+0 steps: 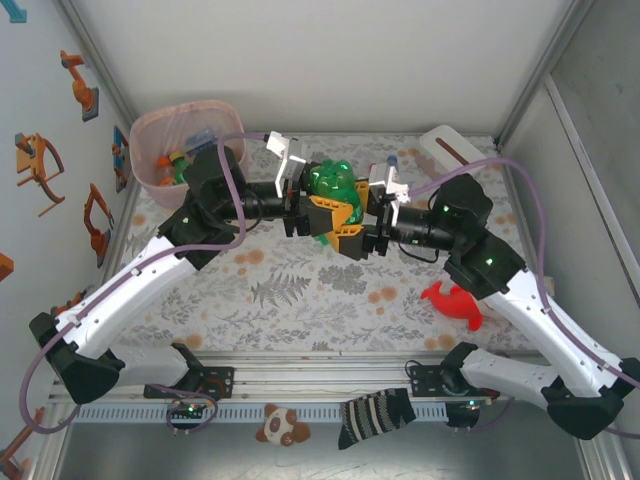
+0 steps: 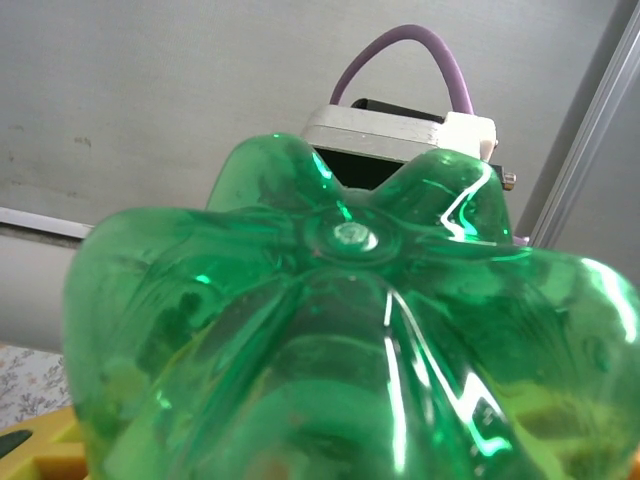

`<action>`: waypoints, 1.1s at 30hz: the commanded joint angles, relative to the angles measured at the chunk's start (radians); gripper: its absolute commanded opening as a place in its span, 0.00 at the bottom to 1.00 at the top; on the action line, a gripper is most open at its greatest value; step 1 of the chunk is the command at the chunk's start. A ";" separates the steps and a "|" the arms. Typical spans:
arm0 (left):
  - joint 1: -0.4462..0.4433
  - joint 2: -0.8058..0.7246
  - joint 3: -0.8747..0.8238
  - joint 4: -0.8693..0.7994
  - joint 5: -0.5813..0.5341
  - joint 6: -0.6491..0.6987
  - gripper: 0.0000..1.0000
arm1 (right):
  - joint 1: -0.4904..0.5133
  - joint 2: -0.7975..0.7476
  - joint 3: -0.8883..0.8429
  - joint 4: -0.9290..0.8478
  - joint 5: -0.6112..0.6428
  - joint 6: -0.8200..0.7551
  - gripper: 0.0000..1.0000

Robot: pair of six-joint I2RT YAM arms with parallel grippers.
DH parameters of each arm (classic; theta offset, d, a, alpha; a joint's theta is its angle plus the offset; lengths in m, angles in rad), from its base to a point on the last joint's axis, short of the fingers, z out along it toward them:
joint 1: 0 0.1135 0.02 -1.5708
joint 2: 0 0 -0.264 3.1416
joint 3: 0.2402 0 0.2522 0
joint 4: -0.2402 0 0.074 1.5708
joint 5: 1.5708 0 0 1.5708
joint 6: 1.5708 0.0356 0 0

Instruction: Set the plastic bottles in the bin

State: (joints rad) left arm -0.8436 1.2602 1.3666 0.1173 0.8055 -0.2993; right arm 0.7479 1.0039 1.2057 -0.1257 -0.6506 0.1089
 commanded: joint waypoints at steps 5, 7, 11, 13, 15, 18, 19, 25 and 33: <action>0.032 -0.038 0.045 -0.070 -0.056 0.053 0.51 | 0.015 -0.059 0.009 -0.049 0.056 -0.009 0.86; 0.060 -0.042 0.054 -0.097 -0.077 0.053 0.50 | 0.015 -0.075 -0.002 -0.060 0.074 -0.011 0.87; 0.127 -0.054 0.068 -0.152 -0.116 0.052 0.50 | 0.015 -0.106 -0.020 -0.076 0.117 -0.011 0.88; 0.165 -0.058 0.089 -0.211 -0.144 0.066 0.50 | 0.014 -0.119 -0.023 -0.089 0.136 -0.015 0.88; 0.201 -0.053 0.124 -0.291 -0.177 0.096 0.50 | 0.015 -0.129 -0.025 -0.102 0.155 -0.018 0.88; 0.267 -0.046 0.173 -0.388 -0.224 0.119 0.49 | 0.015 -0.135 -0.026 -0.119 0.179 -0.022 0.88; 0.298 -0.041 0.188 -0.414 -0.232 0.118 0.49 | 0.015 -0.135 -0.024 -0.123 0.184 -0.023 0.88; 0.465 -0.028 0.247 -0.505 -0.318 0.090 0.49 | 0.015 -0.129 -0.012 -0.147 0.216 -0.020 0.88; 0.678 0.060 0.348 -0.634 -0.367 0.035 0.48 | 0.015 -0.126 0.001 -0.158 0.236 -0.013 0.87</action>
State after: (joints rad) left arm -0.2115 1.2900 1.6760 -0.4507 0.4618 -0.2317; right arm 0.7555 0.8787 1.1919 -0.2840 -0.4313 0.1036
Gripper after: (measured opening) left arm 0.578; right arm 0.876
